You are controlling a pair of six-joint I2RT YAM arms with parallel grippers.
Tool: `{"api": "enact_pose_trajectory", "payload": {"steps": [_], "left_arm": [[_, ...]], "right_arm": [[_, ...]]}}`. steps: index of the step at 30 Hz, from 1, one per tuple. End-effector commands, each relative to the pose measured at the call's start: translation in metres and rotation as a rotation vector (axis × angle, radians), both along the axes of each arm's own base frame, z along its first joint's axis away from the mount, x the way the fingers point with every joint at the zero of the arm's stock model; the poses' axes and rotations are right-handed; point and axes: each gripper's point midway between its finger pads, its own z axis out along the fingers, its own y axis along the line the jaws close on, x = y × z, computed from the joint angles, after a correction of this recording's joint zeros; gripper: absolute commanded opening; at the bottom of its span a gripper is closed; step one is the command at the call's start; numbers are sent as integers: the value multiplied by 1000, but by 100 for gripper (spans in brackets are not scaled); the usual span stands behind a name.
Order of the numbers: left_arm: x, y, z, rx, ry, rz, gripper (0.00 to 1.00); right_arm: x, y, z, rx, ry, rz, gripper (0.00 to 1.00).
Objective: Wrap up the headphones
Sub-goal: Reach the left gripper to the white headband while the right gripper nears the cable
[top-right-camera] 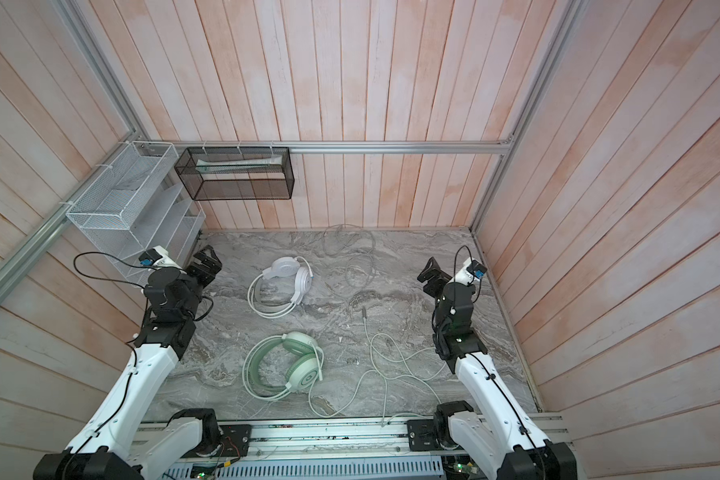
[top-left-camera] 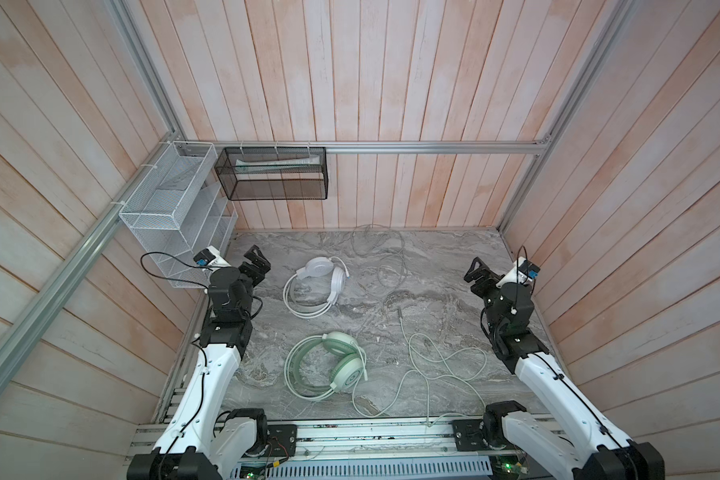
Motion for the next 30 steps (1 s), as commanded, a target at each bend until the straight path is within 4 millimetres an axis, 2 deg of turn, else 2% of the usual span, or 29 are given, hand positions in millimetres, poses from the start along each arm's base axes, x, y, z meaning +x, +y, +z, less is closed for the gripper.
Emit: {"api": "enact_pose_trajectory", "payload": {"steps": [1,4,7,15,20,24,30], "left_arm": [[-13,-38,-63,-129,246,-188,99],[-12,-46,-91,-148,364,-229,98],[-14,-45,-122,-138,471,-208,98],[-9,-70,-179,-88,687,-243,99],[-1,-76,-201,-118,740,-242,99],[3,-73,-224,-109,836,-219,96],[22,-71,-231,-93,870,-191,90]], "right_arm": [[2,32,-28,3,157,171,98],[1,46,-47,10,206,235,98],[-2,56,-64,15,228,270,98],[-4,104,-84,-33,262,393,98],[-12,139,-92,-108,267,472,98],[-13,153,-96,-175,288,491,99],[-21,169,-91,-234,249,524,99]]}}
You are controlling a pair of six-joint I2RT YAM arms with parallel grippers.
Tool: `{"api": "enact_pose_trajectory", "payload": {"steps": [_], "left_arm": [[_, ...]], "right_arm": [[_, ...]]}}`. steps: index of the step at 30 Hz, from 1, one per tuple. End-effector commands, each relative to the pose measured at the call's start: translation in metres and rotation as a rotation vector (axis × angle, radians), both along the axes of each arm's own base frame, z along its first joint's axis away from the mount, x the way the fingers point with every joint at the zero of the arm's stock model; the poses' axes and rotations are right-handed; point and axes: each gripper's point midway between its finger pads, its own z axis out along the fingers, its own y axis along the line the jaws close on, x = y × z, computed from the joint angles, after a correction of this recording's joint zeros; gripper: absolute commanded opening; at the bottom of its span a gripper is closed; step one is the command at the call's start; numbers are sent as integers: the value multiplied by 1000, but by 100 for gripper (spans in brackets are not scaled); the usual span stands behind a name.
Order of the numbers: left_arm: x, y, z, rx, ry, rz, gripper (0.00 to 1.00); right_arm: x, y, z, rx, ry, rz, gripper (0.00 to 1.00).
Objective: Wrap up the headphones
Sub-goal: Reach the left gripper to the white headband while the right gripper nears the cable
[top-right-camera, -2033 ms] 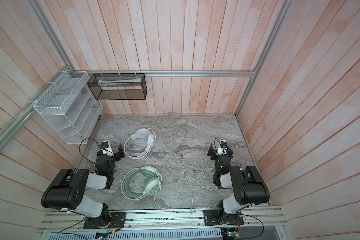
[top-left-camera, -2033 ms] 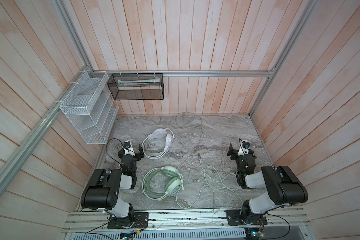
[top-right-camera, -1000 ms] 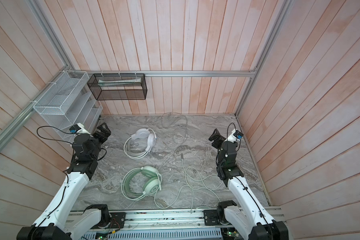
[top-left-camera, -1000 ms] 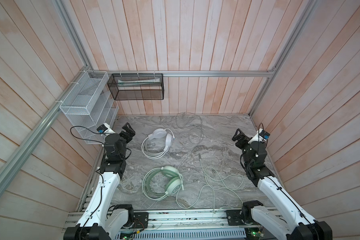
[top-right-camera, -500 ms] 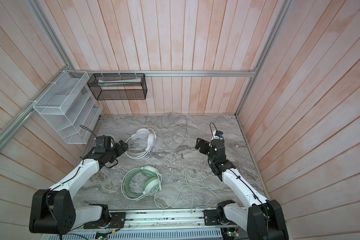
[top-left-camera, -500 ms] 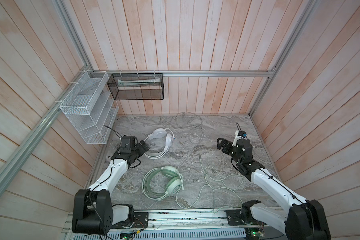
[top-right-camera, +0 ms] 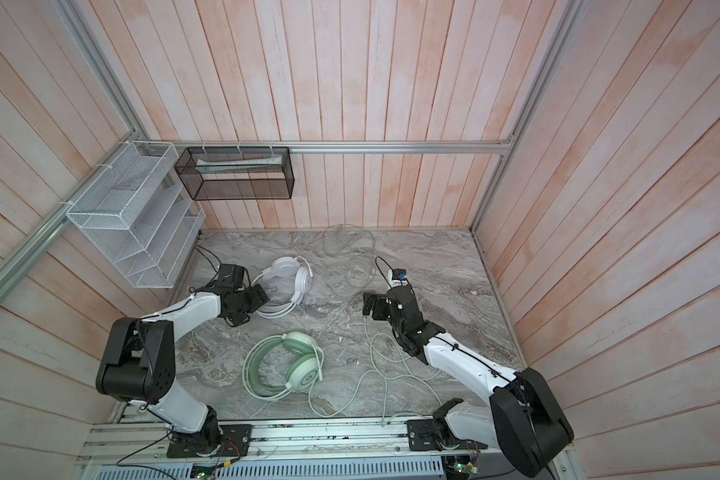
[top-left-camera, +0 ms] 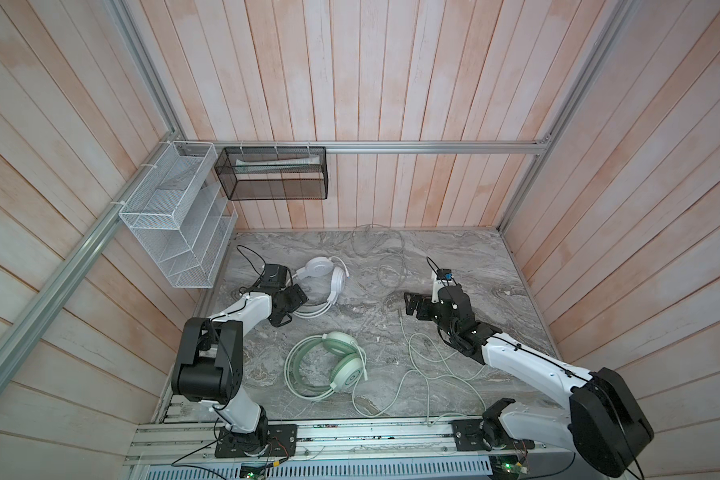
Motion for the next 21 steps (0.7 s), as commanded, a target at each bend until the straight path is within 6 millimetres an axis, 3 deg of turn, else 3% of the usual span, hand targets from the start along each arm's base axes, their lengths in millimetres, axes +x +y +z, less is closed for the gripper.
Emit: {"api": "enact_pose_trajectory", "payload": {"steps": [1,13,18,21], "left_arm": [[10,4,2,34,10,18,89],[18,12,-27,98,124,34,67],[12,18,-36,144,173,34,57],[8,18,-41,145,200,33,56]], "right_arm": [[3,5,18,-30,-74,-1,99],[-4,18,23,-93,-114,9,100],[-6,22,25,-108,-125,12,100],[-7,24,24,-117,-126,16,100]]}}
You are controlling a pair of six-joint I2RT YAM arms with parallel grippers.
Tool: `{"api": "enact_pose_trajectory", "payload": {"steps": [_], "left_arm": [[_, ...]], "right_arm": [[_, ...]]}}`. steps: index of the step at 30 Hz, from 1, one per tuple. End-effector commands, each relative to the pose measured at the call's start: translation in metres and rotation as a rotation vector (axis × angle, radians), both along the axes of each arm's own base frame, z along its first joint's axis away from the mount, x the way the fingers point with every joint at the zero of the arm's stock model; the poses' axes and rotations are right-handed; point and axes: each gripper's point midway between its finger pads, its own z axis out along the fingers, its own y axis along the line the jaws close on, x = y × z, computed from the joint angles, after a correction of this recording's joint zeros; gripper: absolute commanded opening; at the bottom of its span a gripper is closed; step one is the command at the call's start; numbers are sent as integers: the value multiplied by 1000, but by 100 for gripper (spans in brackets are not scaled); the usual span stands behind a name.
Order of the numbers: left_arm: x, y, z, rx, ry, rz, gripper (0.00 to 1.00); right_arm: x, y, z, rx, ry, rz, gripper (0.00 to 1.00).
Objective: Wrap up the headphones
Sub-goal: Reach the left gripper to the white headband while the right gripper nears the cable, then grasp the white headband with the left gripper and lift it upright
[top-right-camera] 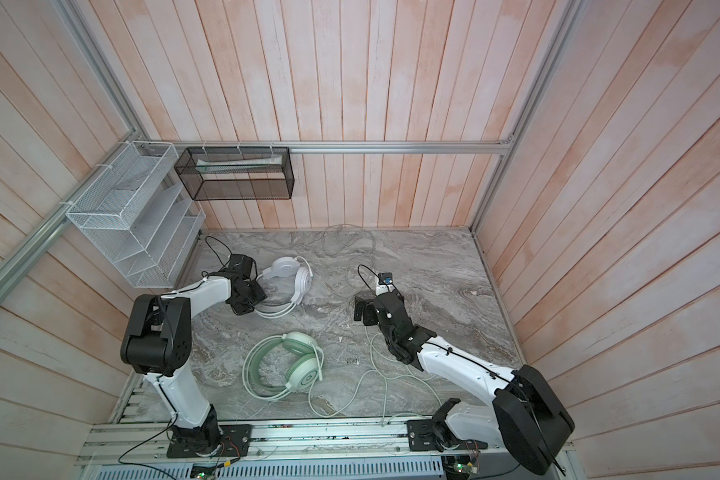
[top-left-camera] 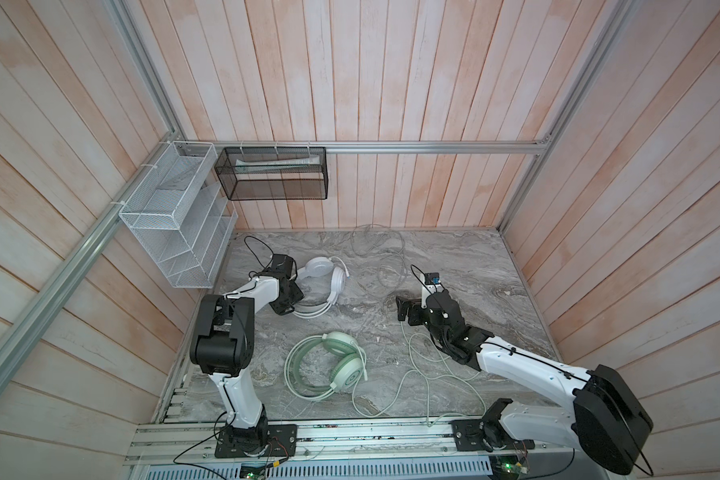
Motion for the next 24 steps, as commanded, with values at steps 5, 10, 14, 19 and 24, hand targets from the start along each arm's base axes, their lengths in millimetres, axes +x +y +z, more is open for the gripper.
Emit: {"api": "enact_pose_trajectory", "payload": {"steps": [5,10,14,19,24], "left_arm": [[-23,-2,-25,41,117,-12,54],[-24,-7,-28,48,126,-24,45],[-24,-3,-25,73,120,-31,36],[-14,1,-10,102,86,-49,20],[-2,5,9,137,49,-71,5]], "right_arm": [[4,5,12,-16,-36,-13,100],[5,6,10,-29,-33,-13,100],[4,8,9,-33,-35,-10,100],[2,11,10,-29,-45,4,99],[-1,16,13,-7,-60,34,99]]}}
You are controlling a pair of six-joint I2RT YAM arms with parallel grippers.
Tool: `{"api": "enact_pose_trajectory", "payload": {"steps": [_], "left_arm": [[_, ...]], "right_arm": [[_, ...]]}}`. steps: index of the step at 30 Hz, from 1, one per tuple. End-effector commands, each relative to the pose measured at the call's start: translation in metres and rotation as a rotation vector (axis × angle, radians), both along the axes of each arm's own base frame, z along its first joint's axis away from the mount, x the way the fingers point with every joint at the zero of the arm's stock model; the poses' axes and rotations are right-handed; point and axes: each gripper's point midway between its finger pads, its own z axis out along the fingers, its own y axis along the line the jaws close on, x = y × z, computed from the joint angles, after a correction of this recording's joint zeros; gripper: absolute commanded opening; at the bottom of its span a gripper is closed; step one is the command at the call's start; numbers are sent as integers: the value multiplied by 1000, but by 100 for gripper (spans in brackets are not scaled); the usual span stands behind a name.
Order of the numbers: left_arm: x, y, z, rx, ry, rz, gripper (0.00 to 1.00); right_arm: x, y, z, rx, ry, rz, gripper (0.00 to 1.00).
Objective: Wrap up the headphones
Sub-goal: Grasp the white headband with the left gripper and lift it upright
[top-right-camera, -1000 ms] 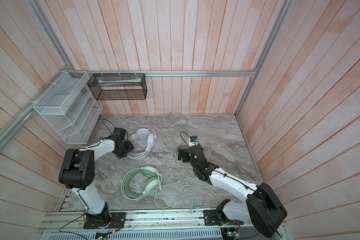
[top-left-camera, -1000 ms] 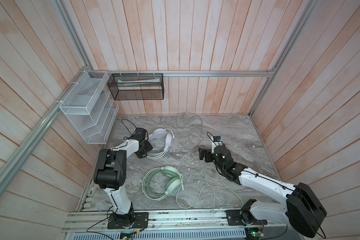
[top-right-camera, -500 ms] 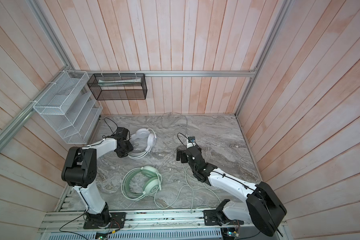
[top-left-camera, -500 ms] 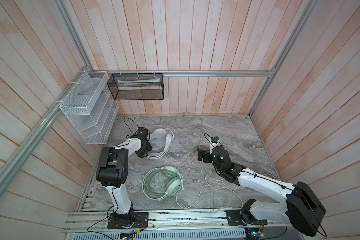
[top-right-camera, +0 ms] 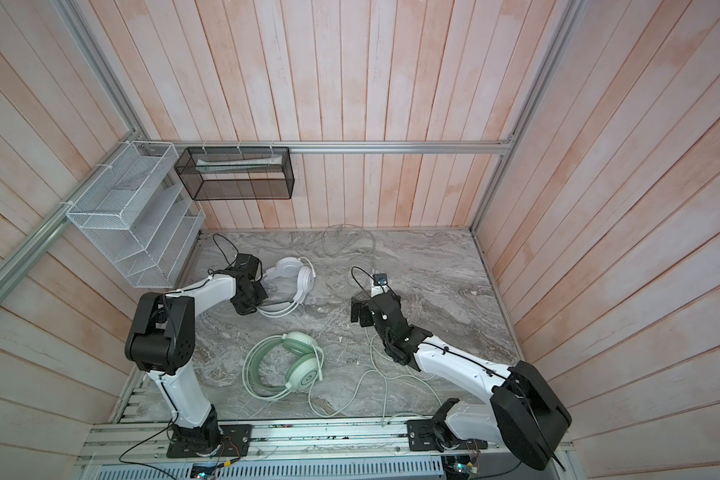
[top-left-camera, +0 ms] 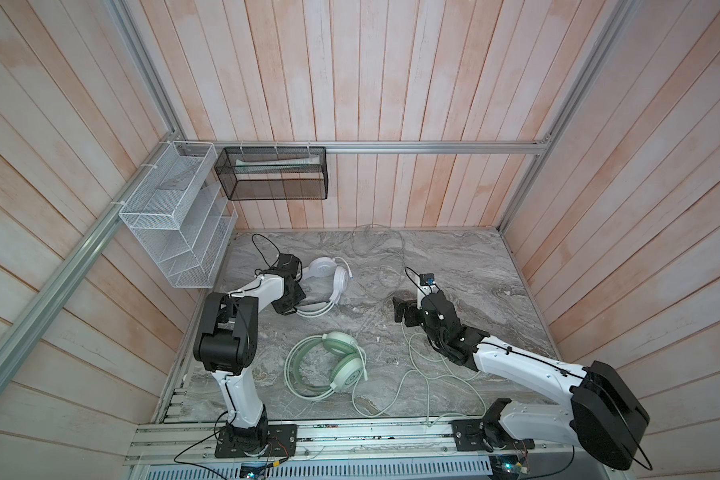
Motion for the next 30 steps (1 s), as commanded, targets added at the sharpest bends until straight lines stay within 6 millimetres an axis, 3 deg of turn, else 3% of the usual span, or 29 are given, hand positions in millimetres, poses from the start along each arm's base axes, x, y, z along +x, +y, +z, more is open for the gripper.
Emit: {"api": "enact_pose_trajectory", "payload": {"steps": [1,6,12,17,21,22,27,30], "left_arm": [[6,8,13,56,-6,-17,1],[18,17,54,79,-91,-39,0],[16,10,124,53,-256,-98,0],[-5,2,188,-9,-425,-125,0],[-26,-7,226,-72,-508,-158,0],[-30,-7,233,-73,-526,-167,0],[-51,-12,260,-84,-535,-224,0],[-64,-17,281,-122,-563,-241,0]], "right_arm": [[-1,7,13,31,-44,29,99],[-10,17,19,86,-85,108,99],[-21,27,41,150,-172,210,100],[-40,41,68,201,-256,353,98],[-54,59,87,189,-315,499,82],[-57,62,94,183,-332,526,78],[-59,61,122,174,-423,545,79],[-54,66,123,148,-439,550,79]]}}
